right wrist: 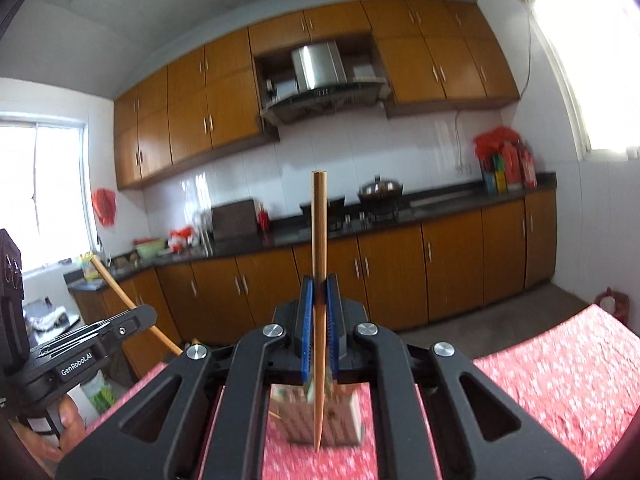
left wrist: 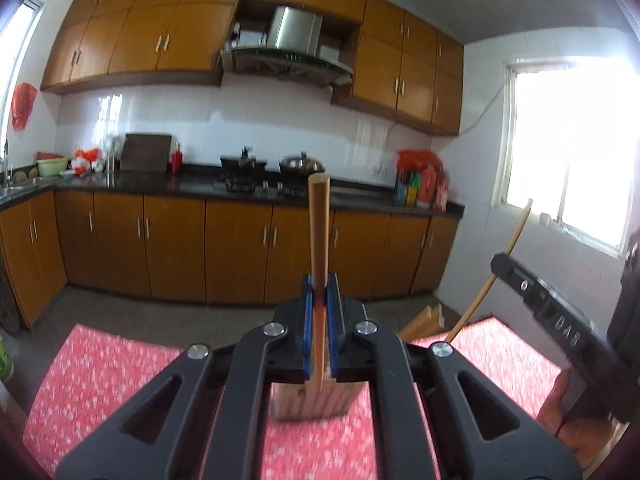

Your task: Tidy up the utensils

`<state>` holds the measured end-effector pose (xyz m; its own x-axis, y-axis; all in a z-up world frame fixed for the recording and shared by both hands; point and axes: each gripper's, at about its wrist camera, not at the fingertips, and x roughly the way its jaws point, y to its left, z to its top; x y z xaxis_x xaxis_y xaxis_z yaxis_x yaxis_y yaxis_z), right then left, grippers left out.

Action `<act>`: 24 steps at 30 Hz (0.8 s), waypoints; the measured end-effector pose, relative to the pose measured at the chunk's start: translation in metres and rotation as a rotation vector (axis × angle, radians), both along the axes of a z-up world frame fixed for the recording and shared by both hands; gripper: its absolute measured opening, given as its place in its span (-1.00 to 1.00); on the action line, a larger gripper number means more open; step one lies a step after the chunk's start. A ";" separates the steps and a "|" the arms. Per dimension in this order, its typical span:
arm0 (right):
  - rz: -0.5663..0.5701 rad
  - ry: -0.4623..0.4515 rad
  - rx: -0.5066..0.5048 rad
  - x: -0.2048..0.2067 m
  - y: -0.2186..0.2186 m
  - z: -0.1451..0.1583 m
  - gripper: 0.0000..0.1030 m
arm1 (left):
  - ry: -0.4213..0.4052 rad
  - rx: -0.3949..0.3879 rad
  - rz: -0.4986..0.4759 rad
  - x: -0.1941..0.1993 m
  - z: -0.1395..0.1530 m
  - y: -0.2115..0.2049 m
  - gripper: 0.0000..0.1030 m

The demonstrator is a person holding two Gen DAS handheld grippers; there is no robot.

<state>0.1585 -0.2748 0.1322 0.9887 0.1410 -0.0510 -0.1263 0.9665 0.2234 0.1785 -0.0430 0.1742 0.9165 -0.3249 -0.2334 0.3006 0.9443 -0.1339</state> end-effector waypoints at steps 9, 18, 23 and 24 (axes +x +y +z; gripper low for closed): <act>-0.062 -0.054 0.004 0.043 0.008 -0.007 -0.86 | -0.032 -0.018 0.043 0.044 0.007 -0.011 -0.86; -0.045 0.023 -0.055 0.071 0.027 -0.043 -0.85 | 0.044 -0.013 0.032 0.078 -0.032 -0.012 -0.85; -0.043 0.032 -0.063 0.060 0.021 -0.042 -0.45 | 0.057 -0.023 0.040 0.074 -0.038 -0.005 -0.54; -0.052 0.024 -0.060 0.055 0.017 -0.040 -0.27 | 0.054 -0.029 0.050 0.071 -0.037 -0.001 -0.34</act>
